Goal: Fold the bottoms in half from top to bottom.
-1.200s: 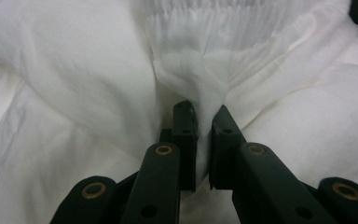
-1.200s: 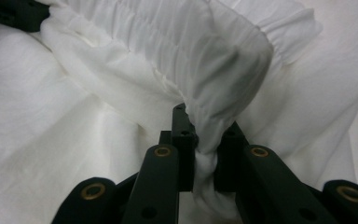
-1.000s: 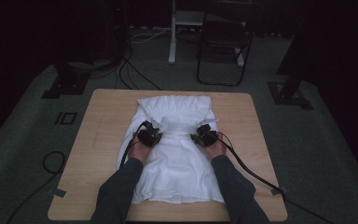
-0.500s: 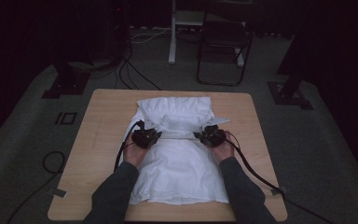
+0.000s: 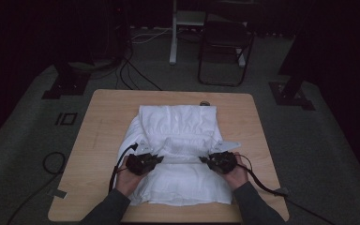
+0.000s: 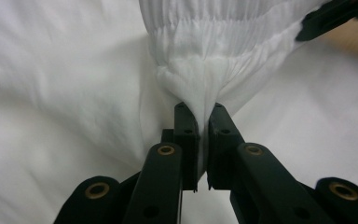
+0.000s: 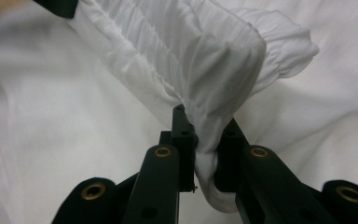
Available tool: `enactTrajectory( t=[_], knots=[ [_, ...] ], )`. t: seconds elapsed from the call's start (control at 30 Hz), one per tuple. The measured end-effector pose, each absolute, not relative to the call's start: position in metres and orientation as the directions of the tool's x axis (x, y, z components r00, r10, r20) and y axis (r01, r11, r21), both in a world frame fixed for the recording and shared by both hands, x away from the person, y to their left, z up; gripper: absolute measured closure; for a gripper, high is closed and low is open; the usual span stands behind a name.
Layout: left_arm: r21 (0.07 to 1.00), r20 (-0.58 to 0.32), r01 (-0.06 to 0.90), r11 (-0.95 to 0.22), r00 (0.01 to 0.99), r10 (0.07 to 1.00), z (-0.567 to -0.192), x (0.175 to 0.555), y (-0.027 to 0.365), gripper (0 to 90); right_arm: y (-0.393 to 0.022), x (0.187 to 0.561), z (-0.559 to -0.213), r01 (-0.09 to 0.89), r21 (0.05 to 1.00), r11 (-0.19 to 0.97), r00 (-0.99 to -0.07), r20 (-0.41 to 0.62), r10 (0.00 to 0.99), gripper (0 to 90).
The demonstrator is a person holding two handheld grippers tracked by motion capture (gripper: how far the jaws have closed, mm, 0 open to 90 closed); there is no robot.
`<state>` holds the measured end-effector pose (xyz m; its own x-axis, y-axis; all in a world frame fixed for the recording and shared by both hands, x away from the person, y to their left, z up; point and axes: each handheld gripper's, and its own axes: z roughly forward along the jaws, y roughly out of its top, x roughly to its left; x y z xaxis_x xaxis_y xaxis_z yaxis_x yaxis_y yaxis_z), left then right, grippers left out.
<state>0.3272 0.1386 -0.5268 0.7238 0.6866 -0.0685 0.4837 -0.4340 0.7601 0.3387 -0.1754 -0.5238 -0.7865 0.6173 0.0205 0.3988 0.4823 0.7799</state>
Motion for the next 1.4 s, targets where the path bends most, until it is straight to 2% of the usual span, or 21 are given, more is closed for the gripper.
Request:
enactTrajectory(
  t=[0.1,0.17,0.2,0.27,0.33,0.43,0.5,0.53,0.57,0.63,0.7,0.83,0.97,1.07,1.2,1.4],
  knots=[
    [0.714,-0.02,0.498,-0.492,0.717,0.697,-0.552,0.332,0.135,83.2,-0.169,0.34,-0.549,0.434,0.744,0.509,-0.785,0.035,0.618,81.2],
    [0.726,-0.061,0.515,-0.456,0.709,0.703,-0.553,0.334,0.138,81.7,-0.166,0.345,-0.56,0.446,0.728,0.52,-0.775,0.025,0.631,79.2],
    [0.726,-0.071,0.521,-0.449,0.706,0.705,-0.552,0.334,0.138,79.0,-0.167,0.346,-0.562,0.466,0.737,0.489,-0.767,0.06,0.639,75.8],
    [0.729,-0.079,0.525,-0.439,0.701,0.709,-0.546,0.332,0.14,68.3,-0.169,0.348,-0.559,0.492,0.731,0.473,-0.761,0.097,0.642,64.8],
    [0.74,-0.071,0.516,-0.431,0.697,0.713,-0.539,0.328,0.143,63.0,-0.172,0.344,-0.554,0.481,0.732,0.482,-0.771,0.092,0.631,57.0],
    [0.768,-0.054,0.492,-0.41,0.688,0.724,-0.525,0.324,0.15,61.7,-0.182,0.338,-0.544,0.462,0.754,0.467,-0.781,0.097,0.617,50.6],
    [0.789,-0.059,0.479,-0.384,0.683,0.728,-0.516,0.324,0.155,61.9,-0.192,0.334,-0.535,0.453,0.779,0.435,-0.788,0.121,0.604,50.0],
    [0.794,-0.047,0.469,-0.386,0.68,0.731,-0.512,0.325,0.156,64.3,-0.198,0.332,-0.531,0.442,0.794,0.417,-0.787,0.121,0.605,53.6],
    [0.798,-0.039,0.464,-0.384,0.676,0.736,-0.509,0.327,0.156,70.2,-0.202,0.331,-0.527,0.438,0.803,0.404,-0.785,0.122,0.608,66.6],
    [0.793,-0.023,0.472,-0.386,0.656,0.754,-0.507,0.335,0.154,85.4,-0.21,0.332,-0.519,0.433,0.818,0.378,-0.769,0.116,0.629,83.1],
    [0.778,-0.025,0.492,-0.391,0.646,0.763,-0.51,0.346,0.15,89.9,-0.213,0.338,-0.515,0.457,0.814,0.359,-0.733,0.116,0.671,88.7],
    [0.742,-0.024,0.519,-0.425,0.654,0.757,-0.525,0.366,0.135,89.9,-0.203,0.361,-0.524,0.508,0.789,0.345,-0.7,0.145,0.699,89.6],
    [0.695,-0.022,0.55,-0.463,0.66,0.751,-0.542,0.38,0.125,89.8,-0.187,0.386,-0.546,0.564,0.728,0.389,-0.676,0.136,0.725,89.8],
    [0.698,-0.037,0.555,-0.453,0.659,0.751,-0.547,0.381,0.124,89.8,-0.184,0.395,-0.558,0.592,0.717,0.368,-0.662,0.173,0.729,89.7],
    [0.71,-0.048,0.529,-0.464,0.694,0.718,-0.545,0.37,0.125,88.8,-0.185,0.387,-0.551,0.538,0.762,0.36,-0.715,0.186,0.674,86.7],
    [0.709,-0.044,0.457,-0.538,0.789,0.613,-0.547,0.342,0.128,86.3,-0.196,0.362,-0.538,0.445,0.811,0.38,-0.802,0.172,0.572,78.6]
  ],
)
